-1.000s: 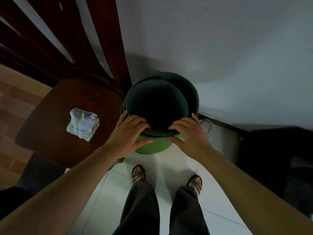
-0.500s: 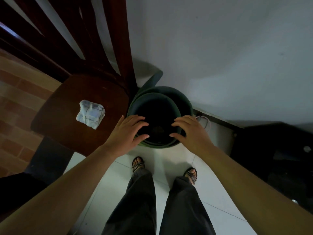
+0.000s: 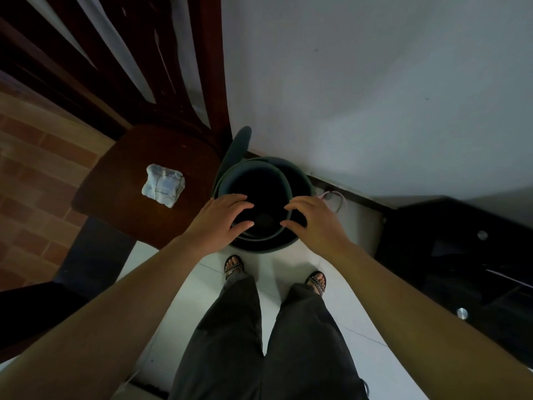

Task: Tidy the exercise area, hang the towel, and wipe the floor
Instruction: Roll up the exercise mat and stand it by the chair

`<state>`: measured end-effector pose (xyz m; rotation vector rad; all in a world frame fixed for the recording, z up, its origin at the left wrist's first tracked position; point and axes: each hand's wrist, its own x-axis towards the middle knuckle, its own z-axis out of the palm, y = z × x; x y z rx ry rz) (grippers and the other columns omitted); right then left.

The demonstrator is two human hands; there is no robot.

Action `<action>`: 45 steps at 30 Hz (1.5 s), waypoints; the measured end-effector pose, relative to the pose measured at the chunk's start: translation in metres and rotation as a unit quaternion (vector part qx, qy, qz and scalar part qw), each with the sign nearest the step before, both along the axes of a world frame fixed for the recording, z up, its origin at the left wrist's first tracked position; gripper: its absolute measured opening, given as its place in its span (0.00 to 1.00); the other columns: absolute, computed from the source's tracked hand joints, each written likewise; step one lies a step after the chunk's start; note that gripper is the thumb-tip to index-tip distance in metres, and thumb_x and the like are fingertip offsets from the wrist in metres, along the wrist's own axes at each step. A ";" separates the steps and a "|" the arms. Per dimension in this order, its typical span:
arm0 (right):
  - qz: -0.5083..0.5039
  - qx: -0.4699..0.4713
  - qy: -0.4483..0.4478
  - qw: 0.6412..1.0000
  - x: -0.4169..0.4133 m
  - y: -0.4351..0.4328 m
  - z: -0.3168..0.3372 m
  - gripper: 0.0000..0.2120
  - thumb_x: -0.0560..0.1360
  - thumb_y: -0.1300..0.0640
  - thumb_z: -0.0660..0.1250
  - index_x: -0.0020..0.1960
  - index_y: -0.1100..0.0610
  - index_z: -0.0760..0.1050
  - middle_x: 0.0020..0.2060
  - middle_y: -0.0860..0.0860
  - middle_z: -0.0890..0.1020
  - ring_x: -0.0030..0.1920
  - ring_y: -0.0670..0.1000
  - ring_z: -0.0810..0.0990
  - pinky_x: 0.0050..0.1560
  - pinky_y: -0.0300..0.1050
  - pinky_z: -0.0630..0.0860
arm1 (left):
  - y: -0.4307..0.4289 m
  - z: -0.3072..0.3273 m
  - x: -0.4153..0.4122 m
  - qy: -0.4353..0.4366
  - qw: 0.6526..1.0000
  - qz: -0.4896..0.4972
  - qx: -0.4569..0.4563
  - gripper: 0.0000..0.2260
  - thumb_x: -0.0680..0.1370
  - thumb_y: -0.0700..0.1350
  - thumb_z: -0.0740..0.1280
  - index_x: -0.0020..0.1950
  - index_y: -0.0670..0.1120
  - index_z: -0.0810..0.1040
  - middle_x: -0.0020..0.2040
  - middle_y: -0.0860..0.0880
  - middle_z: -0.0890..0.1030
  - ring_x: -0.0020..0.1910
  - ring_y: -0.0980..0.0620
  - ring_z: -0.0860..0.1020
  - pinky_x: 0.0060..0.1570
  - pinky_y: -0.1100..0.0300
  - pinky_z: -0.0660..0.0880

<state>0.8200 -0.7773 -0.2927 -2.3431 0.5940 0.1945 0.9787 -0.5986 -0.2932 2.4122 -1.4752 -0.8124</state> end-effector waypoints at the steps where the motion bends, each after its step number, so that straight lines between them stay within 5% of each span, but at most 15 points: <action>1: -0.001 0.006 0.003 1.000 -0.001 0.002 0.008 0.19 0.73 0.45 0.67 0.60 0.52 0.75 0.61 0.47 0.75 0.63 0.48 0.70 0.63 0.43 0.67 | -0.001 0.010 0.000 0.002 1.000 0.002 -0.002 0.21 0.79 0.55 0.59 0.70 0.49 0.68 0.71 0.49 0.67 0.71 0.51 0.63 0.68 0.50 0.61; 7: -0.008 0.002 0.009 1.000 -0.005 0.015 0.069 0.22 0.73 0.41 0.65 0.63 0.51 0.72 0.62 0.48 0.74 0.62 0.51 0.72 0.64 0.51 0.69 | -0.002 0.072 0.009 0.005 0.999 0.021 -0.034 0.24 0.78 0.61 0.56 0.70 0.50 0.68 0.71 0.49 0.67 0.71 0.50 0.64 0.67 0.42 0.64; 11: -0.038 -0.007 0.001 0.999 -0.003 0.026 0.111 0.23 0.73 0.41 0.65 0.63 0.51 0.72 0.61 0.47 0.75 0.61 0.50 0.73 0.60 0.47 0.71 | 0.001 0.117 0.016 -0.001 0.997 0.027 -0.074 0.32 0.73 0.66 0.48 0.69 0.50 0.69 0.71 0.50 0.68 0.70 0.52 0.64 0.68 0.44 0.63; 20: -0.098 -0.017 -0.025 0.995 0.014 0.044 0.184 0.19 0.74 0.44 0.65 0.62 0.51 0.72 0.59 0.49 0.76 0.56 0.49 0.74 0.52 0.41 0.70 | 0.004 0.168 0.043 -0.037 0.990 -0.025 -0.134 0.30 0.75 0.67 0.49 0.70 0.52 0.68 0.72 0.53 0.66 0.71 0.55 0.63 0.69 0.46 0.62; 25: -0.204 0.013 -0.055 0.977 0.011 0.046 0.198 0.19 0.75 0.45 0.64 0.63 0.50 0.71 0.61 0.46 0.74 0.61 0.47 0.72 0.59 0.41 0.70 | -0.003 0.169 0.059 -0.032 0.985 -0.076 -0.153 0.31 0.75 0.67 0.48 0.70 0.50 0.68 0.71 0.50 0.67 0.71 0.53 0.63 0.69 0.53 0.60; 29: -0.263 0.013 -0.045 0.964 -0.004 0.051 0.199 0.19 0.75 0.45 0.64 0.64 0.50 0.71 0.60 0.45 0.75 0.54 0.40 0.71 0.49 0.28 0.65 | -0.012 0.163 0.062 -0.003 0.984 -0.102 -0.144 0.32 0.74 0.68 0.48 0.69 0.51 0.69 0.71 0.50 0.68 0.71 0.53 0.63 0.69 0.46 0.63; 33: -0.289 0.005 -0.037 0.957 -0.023 0.054 0.200 0.18 0.75 0.44 0.64 0.61 0.51 0.73 0.56 0.46 0.77 0.52 0.43 0.74 0.51 0.34 0.66 | -0.031 0.169 0.051 0.001 0.978 -0.155 -0.137 0.33 0.73 0.67 0.47 0.69 0.48 0.70 0.71 0.48 0.69 0.71 0.51 0.64 0.68 0.57 0.59; 41: -0.367 0.058 -0.030 0.928 -0.090 0.065 0.208 0.14 0.75 0.45 0.64 0.57 0.50 0.75 0.51 0.45 0.77 0.45 0.39 0.73 0.42 0.27 0.69 | -0.069 0.189 0.000 0.015 0.962 -0.245 -0.121 0.32 0.73 0.67 0.48 0.68 0.50 0.70 0.69 0.50 0.70 0.70 0.53 0.65 0.69 0.56 0.61; 45: -0.413 0.059 -0.032 0.908 -0.149 0.074 0.208 0.17 0.75 0.43 0.63 0.61 0.49 0.73 0.54 0.41 0.73 0.53 0.41 0.71 0.54 0.36 0.67 | -0.087 0.200 -0.061 0.020 0.948 -0.299 -0.108 0.35 0.71 0.68 0.46 0.70 0.49 0.69 0.71 0.51 0.68 0.71 0.54 0.63 0.69 0.60 0.57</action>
